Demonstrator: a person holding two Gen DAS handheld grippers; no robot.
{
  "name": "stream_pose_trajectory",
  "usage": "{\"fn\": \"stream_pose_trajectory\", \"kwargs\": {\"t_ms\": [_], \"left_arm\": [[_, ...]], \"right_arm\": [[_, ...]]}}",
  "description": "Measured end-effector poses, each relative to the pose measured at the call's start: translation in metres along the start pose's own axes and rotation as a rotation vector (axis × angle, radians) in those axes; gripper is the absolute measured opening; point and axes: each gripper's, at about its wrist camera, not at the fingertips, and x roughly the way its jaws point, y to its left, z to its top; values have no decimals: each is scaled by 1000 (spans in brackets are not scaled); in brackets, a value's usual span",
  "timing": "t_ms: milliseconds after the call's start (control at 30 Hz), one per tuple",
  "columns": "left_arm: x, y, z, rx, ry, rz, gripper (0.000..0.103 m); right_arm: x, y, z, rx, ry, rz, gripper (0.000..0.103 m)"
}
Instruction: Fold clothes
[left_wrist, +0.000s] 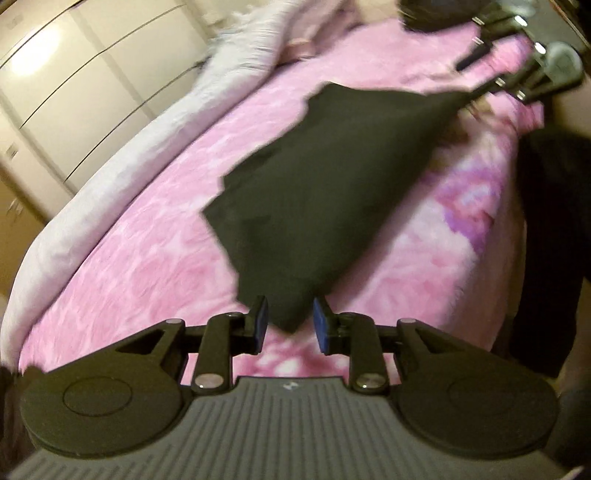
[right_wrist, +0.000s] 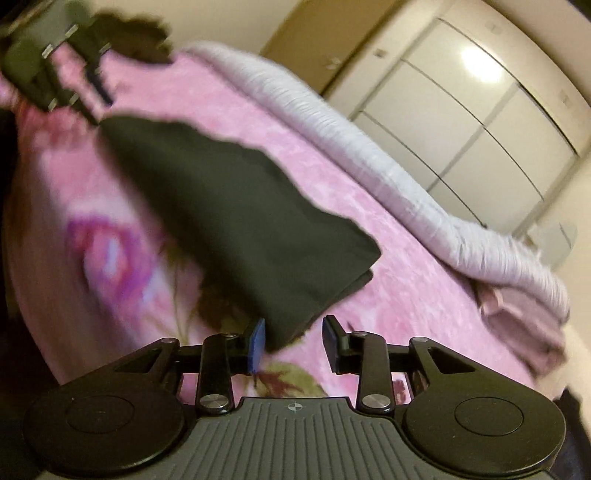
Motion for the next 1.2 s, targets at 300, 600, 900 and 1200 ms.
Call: {"fn": "stream_pose_trajectory", "kwargs": {"t_ms": [300, 600, 900, 1200], "left_arm": [[34, 38, 39, -148, -64, -52, 23], [85, 56, 49, -191, -5, -123, 23], [154, 118, 101, -348, -42, -234, 24], [229, 137, 99, -502, 37, -345, 5]], "right_arm": [[22, -55, 45, 511, -46, 133, 34], [43, -103, 33, 741, 68, 148, 34], [95, -172, 33, 863, 46, 64, 43], [168, -204, 19, 930, 123, 79, 46]]}}
